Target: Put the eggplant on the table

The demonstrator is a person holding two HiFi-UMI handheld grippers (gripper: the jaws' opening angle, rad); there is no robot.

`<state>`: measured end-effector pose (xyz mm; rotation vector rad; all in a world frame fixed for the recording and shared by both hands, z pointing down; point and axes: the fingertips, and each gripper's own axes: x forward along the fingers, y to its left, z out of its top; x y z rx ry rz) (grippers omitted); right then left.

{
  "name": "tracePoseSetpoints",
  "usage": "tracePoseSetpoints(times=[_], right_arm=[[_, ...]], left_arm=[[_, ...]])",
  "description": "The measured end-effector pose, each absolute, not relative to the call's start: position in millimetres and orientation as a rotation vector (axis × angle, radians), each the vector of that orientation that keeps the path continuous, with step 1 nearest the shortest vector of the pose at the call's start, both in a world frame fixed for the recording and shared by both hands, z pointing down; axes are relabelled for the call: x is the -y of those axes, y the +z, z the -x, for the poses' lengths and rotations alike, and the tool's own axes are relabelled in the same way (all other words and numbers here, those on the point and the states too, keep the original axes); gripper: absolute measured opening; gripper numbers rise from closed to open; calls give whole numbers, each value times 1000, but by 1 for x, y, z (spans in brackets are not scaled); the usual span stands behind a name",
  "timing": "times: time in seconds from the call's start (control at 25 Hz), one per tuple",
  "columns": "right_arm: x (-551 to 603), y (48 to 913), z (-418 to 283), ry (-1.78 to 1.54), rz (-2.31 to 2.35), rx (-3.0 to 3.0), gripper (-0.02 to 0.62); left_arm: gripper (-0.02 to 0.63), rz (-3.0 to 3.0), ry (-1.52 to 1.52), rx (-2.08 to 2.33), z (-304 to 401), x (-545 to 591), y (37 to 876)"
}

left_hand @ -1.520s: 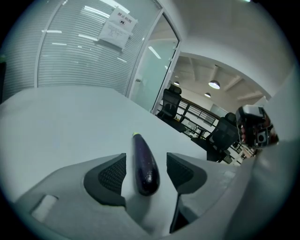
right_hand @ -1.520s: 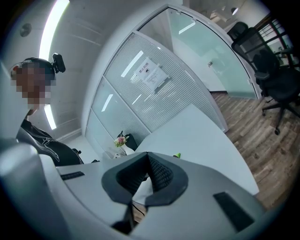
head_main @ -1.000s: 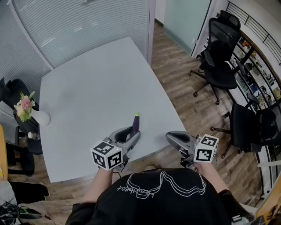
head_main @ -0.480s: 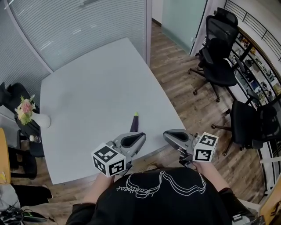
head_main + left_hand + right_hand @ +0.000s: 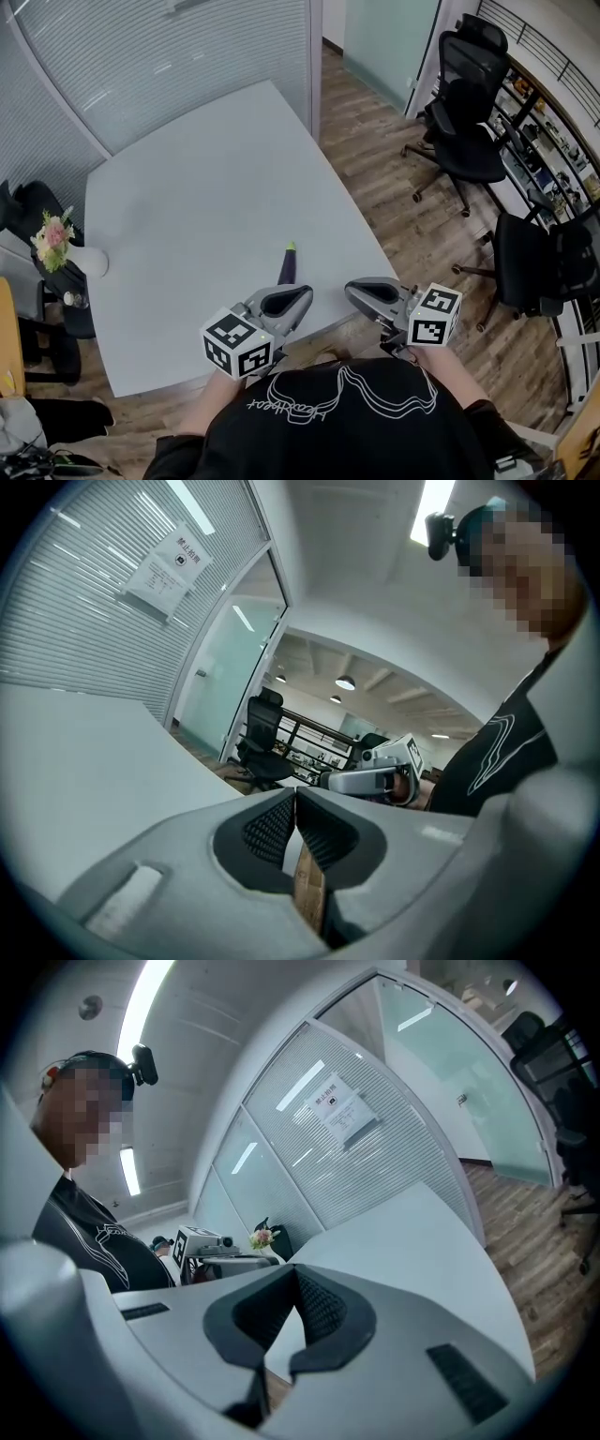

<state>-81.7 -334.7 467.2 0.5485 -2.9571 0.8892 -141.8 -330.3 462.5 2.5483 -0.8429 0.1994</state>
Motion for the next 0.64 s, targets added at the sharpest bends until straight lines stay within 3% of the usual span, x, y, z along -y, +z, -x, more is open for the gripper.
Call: tracePoseSetpoints(times=[0.64], right_arm=[[352,463,83,875,-567,2934,8]], left_arm=[[18,-2514,147,882,152,346,464]])
